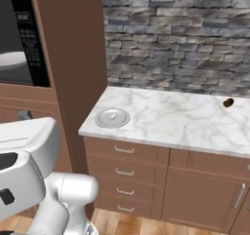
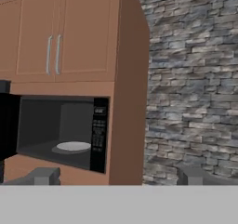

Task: Pick the marshmallow from the counter and place it in the microwave. Then turn on the microwave.

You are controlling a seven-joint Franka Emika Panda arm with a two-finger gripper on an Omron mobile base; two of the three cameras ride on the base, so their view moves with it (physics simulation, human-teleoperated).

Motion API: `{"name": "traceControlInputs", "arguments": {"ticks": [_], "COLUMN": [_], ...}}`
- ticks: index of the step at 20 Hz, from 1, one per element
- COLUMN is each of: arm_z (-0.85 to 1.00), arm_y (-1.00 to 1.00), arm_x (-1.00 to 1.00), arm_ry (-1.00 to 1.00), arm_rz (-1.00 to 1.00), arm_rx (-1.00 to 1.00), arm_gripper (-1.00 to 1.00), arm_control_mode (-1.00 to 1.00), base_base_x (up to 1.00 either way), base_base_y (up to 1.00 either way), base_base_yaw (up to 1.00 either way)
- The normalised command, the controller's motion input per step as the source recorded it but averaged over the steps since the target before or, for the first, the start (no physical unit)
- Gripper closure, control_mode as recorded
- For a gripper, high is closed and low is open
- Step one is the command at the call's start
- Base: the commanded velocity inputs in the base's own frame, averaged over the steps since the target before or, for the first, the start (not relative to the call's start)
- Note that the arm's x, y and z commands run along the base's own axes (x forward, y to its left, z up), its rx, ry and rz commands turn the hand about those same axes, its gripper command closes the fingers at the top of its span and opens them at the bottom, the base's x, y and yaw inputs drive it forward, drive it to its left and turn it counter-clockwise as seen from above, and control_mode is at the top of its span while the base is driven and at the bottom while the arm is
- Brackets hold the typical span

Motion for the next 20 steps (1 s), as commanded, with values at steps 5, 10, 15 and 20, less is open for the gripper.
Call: {"name": "traceControlInputs", "arguments": {"ticks": [5, 10, 15, 20], "arm_z": [0.0, 0.0, 0.0, 0.0], "arm_y": [0.0, 0.0, 0.0, 0.0], "arm_x": [0.0, 0.0, 0.0, 0.0], "arm_ry": [0.0, 0.0, 0.0, 0.0], "arm_rz": [0.0, 0.0, 0.0, 0.0], "arm_rx": [0.0, 0.0, 0.0, 0.0], "arm_gripper": [-1.0, -1.0, -1.0, -1.0], "arm_control_mode": [1.0, 1.0, 1.0, 1.0], "base_base_x": [0.5, 0.47, 0.03, 0.01], "base_base_y": [-0.01, 0.0, 0.02, 0.0], "base_base_yaw": [0.16, 0.12, 0.19, 0.26]}}
